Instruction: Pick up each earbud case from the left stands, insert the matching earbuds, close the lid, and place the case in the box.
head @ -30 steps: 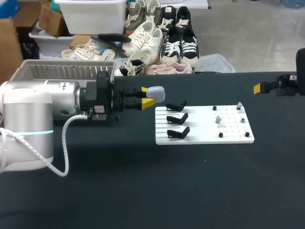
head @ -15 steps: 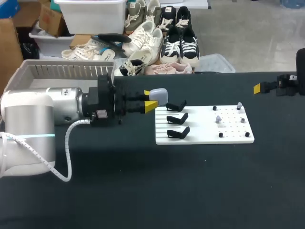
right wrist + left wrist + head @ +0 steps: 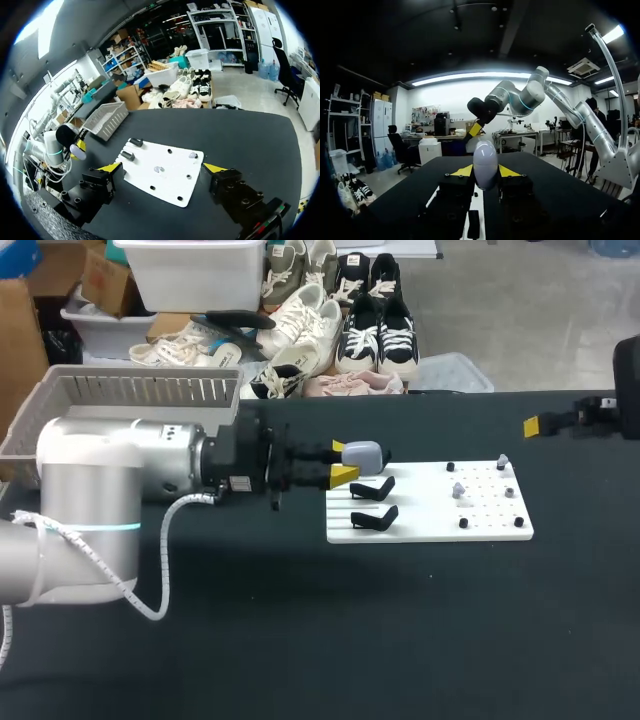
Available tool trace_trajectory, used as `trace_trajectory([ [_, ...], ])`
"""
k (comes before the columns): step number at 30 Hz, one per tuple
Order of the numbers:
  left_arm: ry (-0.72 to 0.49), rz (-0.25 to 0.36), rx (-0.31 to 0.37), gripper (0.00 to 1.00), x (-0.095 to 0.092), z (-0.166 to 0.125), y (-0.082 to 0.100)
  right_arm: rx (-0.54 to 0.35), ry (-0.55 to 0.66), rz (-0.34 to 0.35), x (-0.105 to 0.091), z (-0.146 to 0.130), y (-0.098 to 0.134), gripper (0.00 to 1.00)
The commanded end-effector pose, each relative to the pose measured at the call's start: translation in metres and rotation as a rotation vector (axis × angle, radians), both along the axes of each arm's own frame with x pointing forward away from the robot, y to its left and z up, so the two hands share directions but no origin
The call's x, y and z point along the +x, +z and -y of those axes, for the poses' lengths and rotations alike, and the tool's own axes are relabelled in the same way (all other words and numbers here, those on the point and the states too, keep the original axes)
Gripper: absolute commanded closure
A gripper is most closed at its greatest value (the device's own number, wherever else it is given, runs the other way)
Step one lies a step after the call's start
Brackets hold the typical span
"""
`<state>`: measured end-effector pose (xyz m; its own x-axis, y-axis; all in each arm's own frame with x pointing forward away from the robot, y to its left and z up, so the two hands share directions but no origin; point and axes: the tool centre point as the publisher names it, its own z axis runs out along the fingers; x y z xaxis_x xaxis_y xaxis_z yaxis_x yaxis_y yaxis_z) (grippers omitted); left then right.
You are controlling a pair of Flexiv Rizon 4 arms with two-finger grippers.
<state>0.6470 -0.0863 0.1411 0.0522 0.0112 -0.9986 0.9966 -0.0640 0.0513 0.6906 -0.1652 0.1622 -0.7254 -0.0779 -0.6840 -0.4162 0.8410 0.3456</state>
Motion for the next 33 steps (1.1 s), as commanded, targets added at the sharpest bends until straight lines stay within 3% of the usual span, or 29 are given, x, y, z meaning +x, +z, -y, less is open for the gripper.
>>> trace_trajectory([
  [1,-0.031,-0.003,-0.005,1.00,0.005,0.004,-0.006,-0.067,0.051,0.050,-0.027,-0.019,0.024,0.00],
  [5,-0.041,0.007,0.008,1.00,0.003,0.007,-0.009,-0.091,0.126,0.091,-0.045,-0.045,0.038,0.00],
  [11,-0.025,0.016,0.046,1.00,0.003,0.007,-0.013,-0.143,0.187,0.113,-0.060,-0.072,0.041,0.00],
  [18,0.005,0.023,0.070,1.00,0.004,0.004,-0.019,-0.171,0.203,0.092,-0.068,-0.091,0.030,0.00],
  [21,0.012,0.028,0.069,1.00,0.005,0.004,-0.021,-0.227,0.195,0.082,-0.069,-0.098,0.024,0.00],
  [33,0.006,0.067,0.058,1.00,0.008,0.002,-0.022,-0.242,0.176,0.030,-0.071,-0.116,0.016,0.00],
])
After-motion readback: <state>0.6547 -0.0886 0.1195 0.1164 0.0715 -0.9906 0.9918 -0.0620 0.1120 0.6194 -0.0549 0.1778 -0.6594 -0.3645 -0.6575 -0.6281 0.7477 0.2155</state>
